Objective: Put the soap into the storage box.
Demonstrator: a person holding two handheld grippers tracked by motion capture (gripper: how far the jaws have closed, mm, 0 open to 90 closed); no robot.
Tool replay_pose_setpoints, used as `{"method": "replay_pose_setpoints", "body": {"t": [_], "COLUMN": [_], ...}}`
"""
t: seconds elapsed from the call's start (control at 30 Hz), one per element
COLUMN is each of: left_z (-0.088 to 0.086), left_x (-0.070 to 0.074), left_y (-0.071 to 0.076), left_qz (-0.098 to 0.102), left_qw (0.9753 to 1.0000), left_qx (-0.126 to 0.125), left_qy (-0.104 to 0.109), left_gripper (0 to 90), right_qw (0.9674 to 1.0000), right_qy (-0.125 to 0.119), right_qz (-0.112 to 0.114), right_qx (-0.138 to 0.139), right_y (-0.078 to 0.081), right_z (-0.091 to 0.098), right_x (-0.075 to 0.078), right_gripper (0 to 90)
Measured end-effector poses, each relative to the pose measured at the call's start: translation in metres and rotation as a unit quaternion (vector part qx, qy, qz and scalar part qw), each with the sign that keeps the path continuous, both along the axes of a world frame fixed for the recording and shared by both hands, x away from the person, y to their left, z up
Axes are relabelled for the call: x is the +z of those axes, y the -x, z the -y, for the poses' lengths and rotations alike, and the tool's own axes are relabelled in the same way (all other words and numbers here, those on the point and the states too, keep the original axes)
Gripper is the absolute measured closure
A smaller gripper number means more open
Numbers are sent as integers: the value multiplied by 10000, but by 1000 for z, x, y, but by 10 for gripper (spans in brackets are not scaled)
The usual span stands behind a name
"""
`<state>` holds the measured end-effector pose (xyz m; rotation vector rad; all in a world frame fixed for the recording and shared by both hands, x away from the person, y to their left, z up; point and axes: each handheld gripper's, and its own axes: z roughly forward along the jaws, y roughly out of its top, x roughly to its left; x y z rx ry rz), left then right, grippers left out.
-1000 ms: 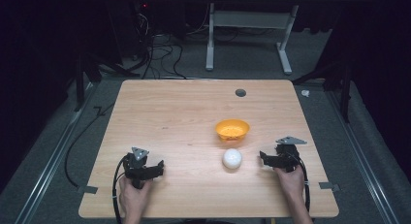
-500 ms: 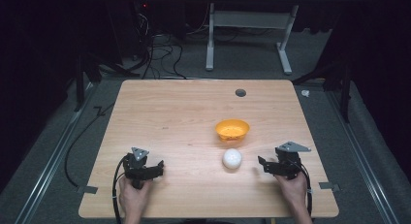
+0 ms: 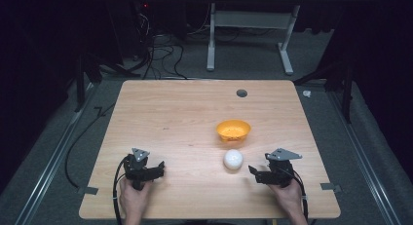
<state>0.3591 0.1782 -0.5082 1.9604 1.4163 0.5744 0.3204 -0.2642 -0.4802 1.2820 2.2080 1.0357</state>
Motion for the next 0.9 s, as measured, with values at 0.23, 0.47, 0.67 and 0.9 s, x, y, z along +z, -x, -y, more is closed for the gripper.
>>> {"method": "replay_pose_setpoints", "body": {"t": [0.23,0.47,0.67,0.9], "left_z": [0,0,0,0], "left_x": [0,0,0,0], "left_y": [0,0,0,1], "left_qz": [3,4,4,-1], "left_qw": [10000,10000,10000,10000], "left_qx": [7,9,10,10], "left_qy": [2,4,3,1], "left_gripper": [102,103,103,104], "right_qw": [9997,9991,9984,9979], "right_qy": [52,52,92,106], "right_qz": [-7,-52,-101,-27], "right_qx": [229,409,540,636], "right_y": [0,-6,-12,-18], "right_z": [-14,-25,-37,-48], "right_x": [0,-1,-1,-1], "right_gripper": [167,156,153,153]}}
